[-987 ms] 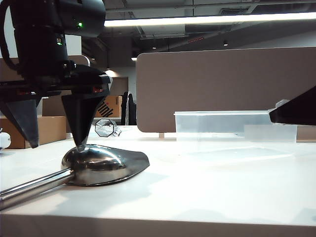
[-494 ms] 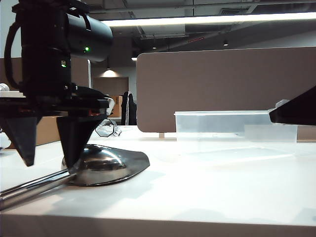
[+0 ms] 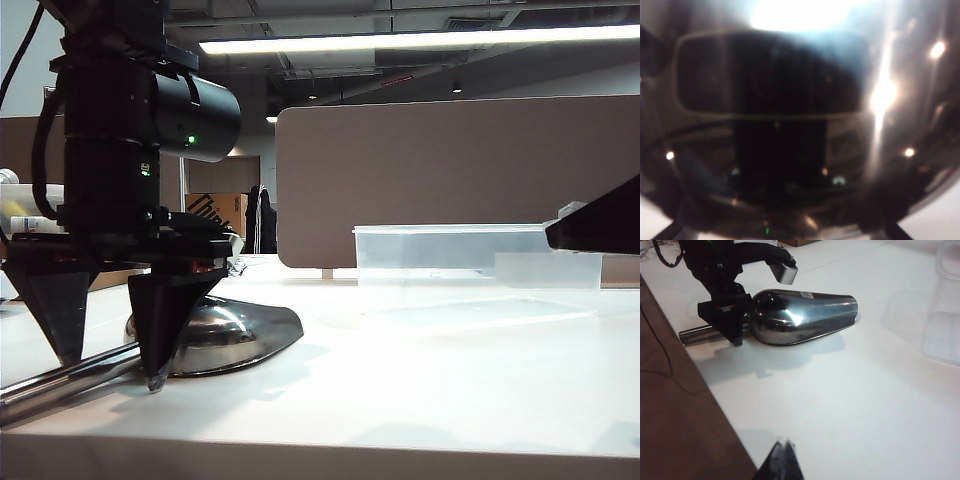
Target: Pick up the metal ice scoop from the table and place it inside the transparent plastic box.
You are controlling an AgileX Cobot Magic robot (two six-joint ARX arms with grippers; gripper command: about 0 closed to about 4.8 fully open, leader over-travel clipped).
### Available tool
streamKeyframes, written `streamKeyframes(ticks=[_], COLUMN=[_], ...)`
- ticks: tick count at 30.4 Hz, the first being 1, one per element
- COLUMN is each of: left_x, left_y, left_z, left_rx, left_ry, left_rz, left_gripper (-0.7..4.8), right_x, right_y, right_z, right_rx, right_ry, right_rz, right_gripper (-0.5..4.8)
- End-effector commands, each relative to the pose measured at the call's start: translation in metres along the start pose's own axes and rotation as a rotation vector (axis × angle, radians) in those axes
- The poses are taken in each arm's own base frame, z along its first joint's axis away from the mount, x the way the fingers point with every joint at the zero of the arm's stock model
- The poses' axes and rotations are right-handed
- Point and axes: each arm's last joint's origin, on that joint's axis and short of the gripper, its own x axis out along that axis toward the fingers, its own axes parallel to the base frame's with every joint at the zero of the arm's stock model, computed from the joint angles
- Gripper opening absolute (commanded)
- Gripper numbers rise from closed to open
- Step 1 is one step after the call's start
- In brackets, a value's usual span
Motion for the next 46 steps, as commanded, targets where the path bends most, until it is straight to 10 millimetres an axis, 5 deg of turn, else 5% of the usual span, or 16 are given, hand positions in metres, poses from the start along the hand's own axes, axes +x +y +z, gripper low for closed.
streamKeyframes(ticks=[1,4,8,25,29,32,37,46], left_x=[0.001,0.001,0.002,0.008,0.018,0.023,0.024,0.024], left_y=[-0.001,-0.002,-0.003,-0.003,-0.004,-0.005,-0.005,-0.005], left_z=[0.002,0.003,0.004,0.005,0.004,0.004,0.004,0.005], left_rx=[0.011,0.011,0.011,0.015,0.015,0.015,0.019,0.029], left_ry=[-0.004,-0.018,-0.021,0.005,0.058,0.082,0.086,0.084], left_rz=[-0.033,-0.058,-0.076,-0.074,-0.069,-0.081,-0.084,-0.080], left_gripper=[4.26,4.22,3.30,3.26,2.36,2.30,0.67,-0.05], right_x=[0.000,0.000,0.000,0.000,0.000,0.000,0.000,0.000], right_y=[0.000,0.000,0.000,0.000,0.000,0.000,0.000,0.000], right_z=[0.002,0.002,0.002,0.002,0.002,0.002,0.002,0.002], right_rx=[-0.003,-0.003,-0.003,-0.003,-0.003,-0.003,-0.003,-0.003], right_ry=[-0.016,-0.016,-0.016,-0.016,-0.016,-0.016,-0.016,-0.016], right_rz=[0.002,0.001,0.001,0.001,0.001,0.001,0.001,0.001], right_gripper=[-0.01,-0.01,-0.01,-0.01,-0.01,-0.01,-0.01,-0.01])
